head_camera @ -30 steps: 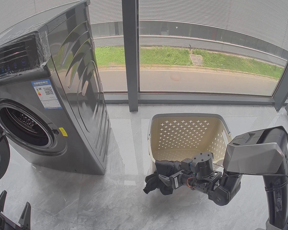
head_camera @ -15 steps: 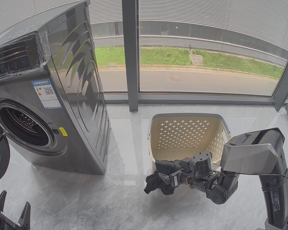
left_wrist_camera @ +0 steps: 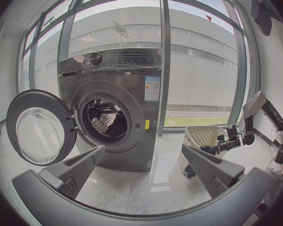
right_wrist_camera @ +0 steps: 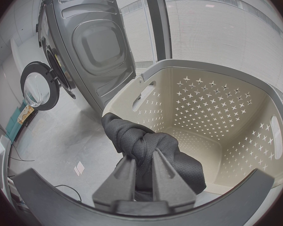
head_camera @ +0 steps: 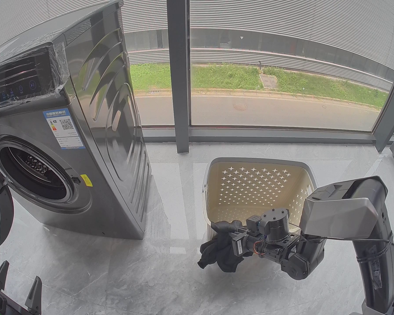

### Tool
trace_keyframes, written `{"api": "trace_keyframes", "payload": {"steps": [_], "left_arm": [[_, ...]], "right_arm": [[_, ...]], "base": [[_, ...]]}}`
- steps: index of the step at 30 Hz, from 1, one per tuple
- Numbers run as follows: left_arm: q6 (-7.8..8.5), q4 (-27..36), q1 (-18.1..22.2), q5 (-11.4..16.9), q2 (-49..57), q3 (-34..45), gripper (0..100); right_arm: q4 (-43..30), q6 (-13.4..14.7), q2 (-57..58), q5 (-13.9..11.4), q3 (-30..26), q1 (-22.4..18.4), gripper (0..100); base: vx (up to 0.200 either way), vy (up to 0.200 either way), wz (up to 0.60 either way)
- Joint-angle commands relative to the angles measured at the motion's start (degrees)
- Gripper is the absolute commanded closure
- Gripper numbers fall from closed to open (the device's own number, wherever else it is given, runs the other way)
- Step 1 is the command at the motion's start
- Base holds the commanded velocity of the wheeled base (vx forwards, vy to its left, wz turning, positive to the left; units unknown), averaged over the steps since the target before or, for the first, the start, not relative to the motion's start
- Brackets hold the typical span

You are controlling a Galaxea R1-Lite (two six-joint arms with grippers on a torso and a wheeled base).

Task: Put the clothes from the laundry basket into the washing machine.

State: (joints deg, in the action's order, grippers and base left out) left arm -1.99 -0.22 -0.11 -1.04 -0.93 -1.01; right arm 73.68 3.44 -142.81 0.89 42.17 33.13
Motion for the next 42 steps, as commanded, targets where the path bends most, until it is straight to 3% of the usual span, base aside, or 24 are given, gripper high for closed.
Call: {"api": "trace_keyframes", "payload": {"steps": [1, 13, 26, 27, 42], "left_arm": [[-0.03, -0.04, 0.02, -0.02, 0.93, 0.92, 0], [0.05, -0.04, -0.07, 0.07, 0.93, 0.92, 0], [-0.03, -0.04, -0.07, -0.02, 0.93, 0.92, 0], [-0.03, -0.04, -0.07, -0.02, 0.93, 0.92, 0], [-0.03, -0.04, 0.02, -0.02, 0.93, 0.92, 0]], "right_arm": [[-0.03, -0.10, 0.96, -0.10, -0.24, 0.00, 100], [-0.38, -0.80, 6.49, -0.10, -3.76, -0.97, 100], [1.64, -0.19, 3.86, 0.08, -4.37, -1.58, 100], [1.64, -0.19, 3.33, 0.16, -4.37, -1.67, 0], [1.64, -0.27, 2.19, 0.25, -6.31, -2.55, 0]], "base": [[0.000, 0.000, 0.00], [0.000, 0.000, 0.00], [0.000, 0.000, 0.00], [0.000, 0.000, 0.00], [0.000, 0.000, 0.00]]}}
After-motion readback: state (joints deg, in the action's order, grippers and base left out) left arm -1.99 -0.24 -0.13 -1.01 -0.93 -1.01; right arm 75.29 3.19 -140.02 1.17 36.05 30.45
